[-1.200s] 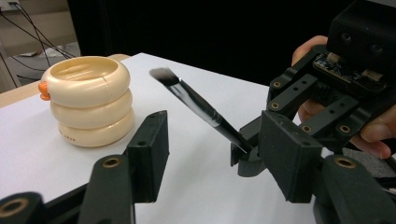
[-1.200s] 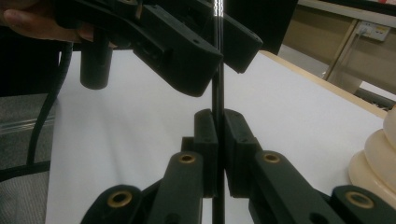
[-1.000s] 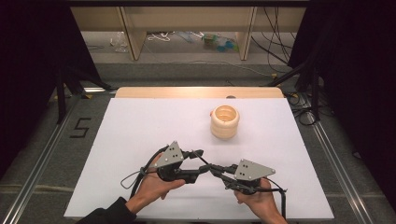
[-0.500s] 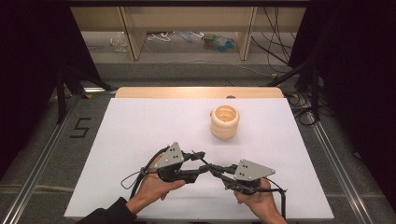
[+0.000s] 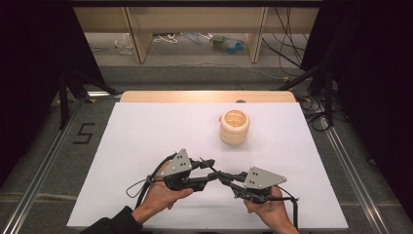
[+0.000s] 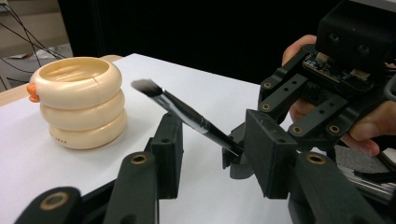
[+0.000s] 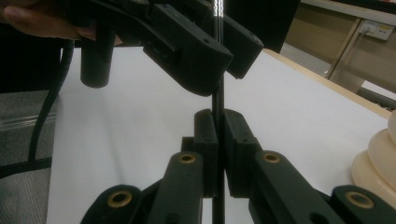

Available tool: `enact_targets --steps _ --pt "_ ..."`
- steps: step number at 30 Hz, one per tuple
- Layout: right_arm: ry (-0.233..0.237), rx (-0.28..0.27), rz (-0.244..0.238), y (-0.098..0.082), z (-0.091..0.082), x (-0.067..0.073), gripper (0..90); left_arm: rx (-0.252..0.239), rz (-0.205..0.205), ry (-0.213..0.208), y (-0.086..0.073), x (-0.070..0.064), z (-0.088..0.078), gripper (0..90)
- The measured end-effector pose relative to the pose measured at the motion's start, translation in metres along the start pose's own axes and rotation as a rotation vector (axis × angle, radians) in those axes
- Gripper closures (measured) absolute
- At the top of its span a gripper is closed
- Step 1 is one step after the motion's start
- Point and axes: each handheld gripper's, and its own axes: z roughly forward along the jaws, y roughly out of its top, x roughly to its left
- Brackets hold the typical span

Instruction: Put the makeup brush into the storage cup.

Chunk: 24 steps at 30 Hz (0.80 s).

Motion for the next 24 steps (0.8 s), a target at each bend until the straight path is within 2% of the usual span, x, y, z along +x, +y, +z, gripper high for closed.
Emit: enact_targets --steps 10,16,24 --pt "0.0 -0.004 0.001 -0.0002 0.0006 0.0009 85.3 -0.006 -0.006 -0.018 -0.0005 -0.0009 0.0003 63.3" --pt "0.006 0.002 0.0 -0.0001 0.0006 0.001 85.3 -0.013 -0.027 -0.028 -0.0019 -0.0008 0.0004 66.1" --pt "0.01 0.005 -0.008 -0.0004 0.0008 0.001 85.3 -0.017 -0.02 -0.037 -0.0024 0.0005 0.0001 70.0"
